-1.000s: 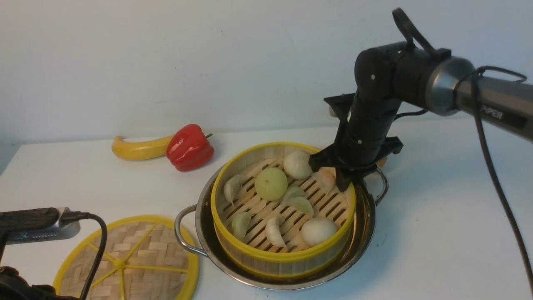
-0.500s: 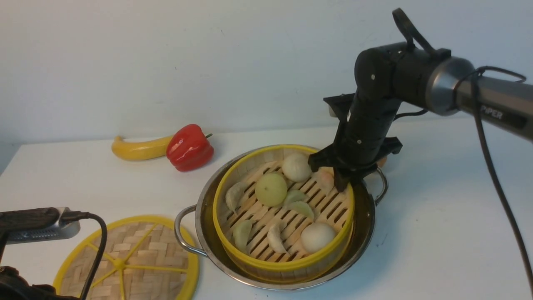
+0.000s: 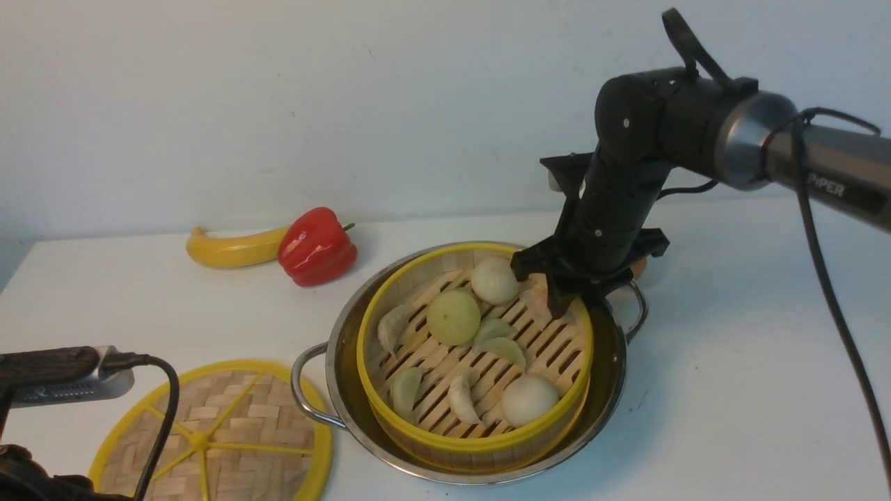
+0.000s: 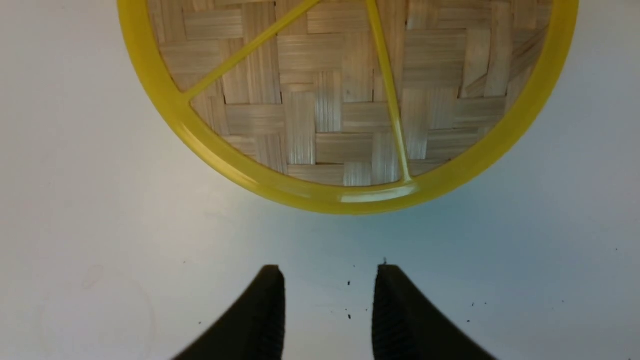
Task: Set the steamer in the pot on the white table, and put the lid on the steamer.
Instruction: 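Place the bamboo steamer basket of food into the steel pot with the right gripper, then grasp the bamboo steamer lid lying on the table by its centre knob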
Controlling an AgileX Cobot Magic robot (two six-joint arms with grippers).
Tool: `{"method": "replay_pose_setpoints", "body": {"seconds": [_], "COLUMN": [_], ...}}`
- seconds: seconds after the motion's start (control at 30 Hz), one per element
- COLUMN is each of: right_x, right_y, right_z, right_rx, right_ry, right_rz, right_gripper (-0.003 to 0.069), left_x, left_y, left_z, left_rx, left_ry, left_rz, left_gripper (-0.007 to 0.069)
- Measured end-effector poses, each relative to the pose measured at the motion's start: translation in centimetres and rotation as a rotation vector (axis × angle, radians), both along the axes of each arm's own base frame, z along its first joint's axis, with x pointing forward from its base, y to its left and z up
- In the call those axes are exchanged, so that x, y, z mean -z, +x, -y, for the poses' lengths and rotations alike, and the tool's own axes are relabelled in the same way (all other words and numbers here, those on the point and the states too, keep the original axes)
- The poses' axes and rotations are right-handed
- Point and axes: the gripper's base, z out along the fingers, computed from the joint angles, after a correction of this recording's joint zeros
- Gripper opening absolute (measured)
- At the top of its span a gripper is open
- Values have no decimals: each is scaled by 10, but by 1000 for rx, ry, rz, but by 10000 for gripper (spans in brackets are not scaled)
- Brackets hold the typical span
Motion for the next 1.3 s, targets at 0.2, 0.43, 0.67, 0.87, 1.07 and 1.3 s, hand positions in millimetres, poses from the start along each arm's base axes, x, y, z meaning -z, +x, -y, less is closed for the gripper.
{"method": "replay_pose_setpoints", "body": {"seconds": [0.2,0.43,0.67,0.87,1.07,1.3], "right_x": [0,-8,-41,-58,-115,-235], "right_y": [0,4,17,21,20,-27], "right_z": [0,-1,-5,-1,26,81], "right_rx": [0,-2,-1,-11,-7,75], "right_ry": [0,6,44,5,-117,-189], "right_rz": [1,30,157,235,433,745], "right_gripper": [256,256,256,256,228,43], "left_x": [0,0,0,-1,-5,15], "left_y": [0,0,1,3,16,40], "left_z": [0,0,0,-1,-3,-5], "left_rx": [0,0,-1,-6,-32,-48], "left_ry": [0,0,1,7,14,-12], "left_rz": [0,0,8,41,164,130], "left_gripper": [241,241,241,241,241,241]}}
